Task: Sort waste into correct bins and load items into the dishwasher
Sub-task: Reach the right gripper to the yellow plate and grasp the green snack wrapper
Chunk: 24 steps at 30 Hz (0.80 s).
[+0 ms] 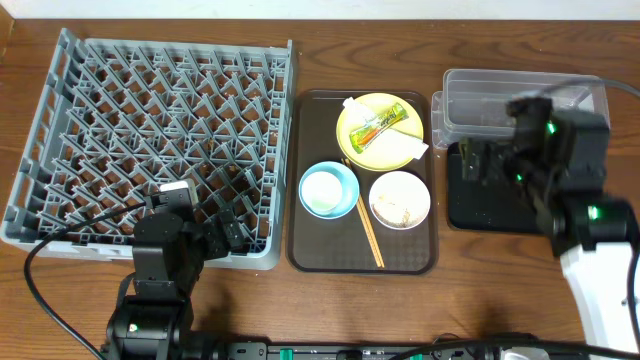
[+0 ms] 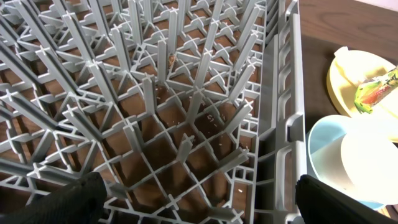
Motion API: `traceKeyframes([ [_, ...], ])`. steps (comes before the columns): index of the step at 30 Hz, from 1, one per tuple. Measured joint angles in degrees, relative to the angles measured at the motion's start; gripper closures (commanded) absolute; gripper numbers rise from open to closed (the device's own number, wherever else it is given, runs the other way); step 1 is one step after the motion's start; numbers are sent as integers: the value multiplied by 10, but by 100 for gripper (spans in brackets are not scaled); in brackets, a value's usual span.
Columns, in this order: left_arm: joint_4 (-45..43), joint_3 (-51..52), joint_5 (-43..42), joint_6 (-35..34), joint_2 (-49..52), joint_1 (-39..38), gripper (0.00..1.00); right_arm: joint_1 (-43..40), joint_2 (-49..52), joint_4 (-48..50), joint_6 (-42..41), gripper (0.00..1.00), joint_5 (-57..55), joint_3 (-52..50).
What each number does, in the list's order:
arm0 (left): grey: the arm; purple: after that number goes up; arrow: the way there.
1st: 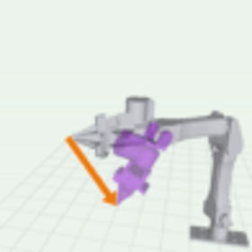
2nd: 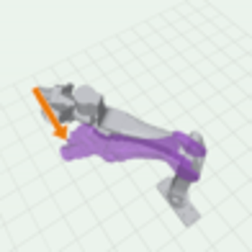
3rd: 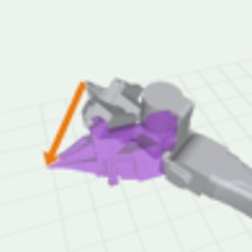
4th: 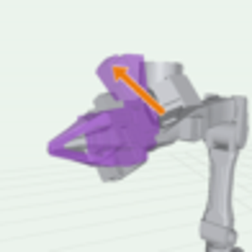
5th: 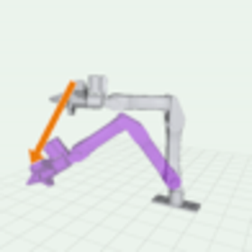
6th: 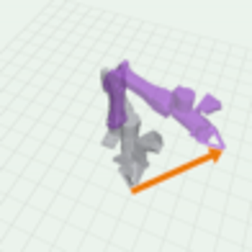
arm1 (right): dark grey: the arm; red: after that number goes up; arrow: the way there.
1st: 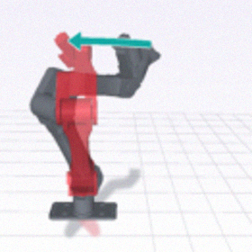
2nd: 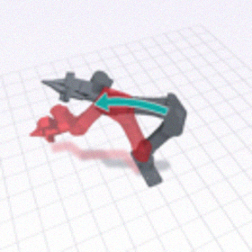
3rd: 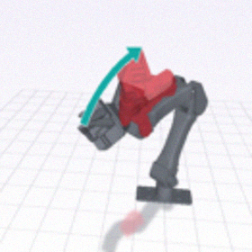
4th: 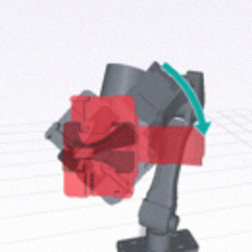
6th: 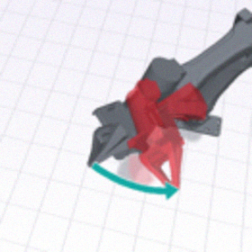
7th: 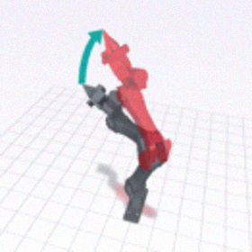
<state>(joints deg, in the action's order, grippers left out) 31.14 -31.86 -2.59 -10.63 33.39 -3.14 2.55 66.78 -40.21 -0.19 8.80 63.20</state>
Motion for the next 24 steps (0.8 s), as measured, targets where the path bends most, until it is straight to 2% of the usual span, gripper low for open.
traceKeyframes([
  [5,0,0,0,0,0,0,0,13,46,-9,22,1,18,46],
  [8,0,0,0,0,0,0,0,13,47,23,23,1,43,46],
  [15,0,0,0,1,0,0,0,64,57,83,-17,4,27,51],
  [24,0,0,0,2,0,0,0,166,206,67,-59,5,-54,167],
])
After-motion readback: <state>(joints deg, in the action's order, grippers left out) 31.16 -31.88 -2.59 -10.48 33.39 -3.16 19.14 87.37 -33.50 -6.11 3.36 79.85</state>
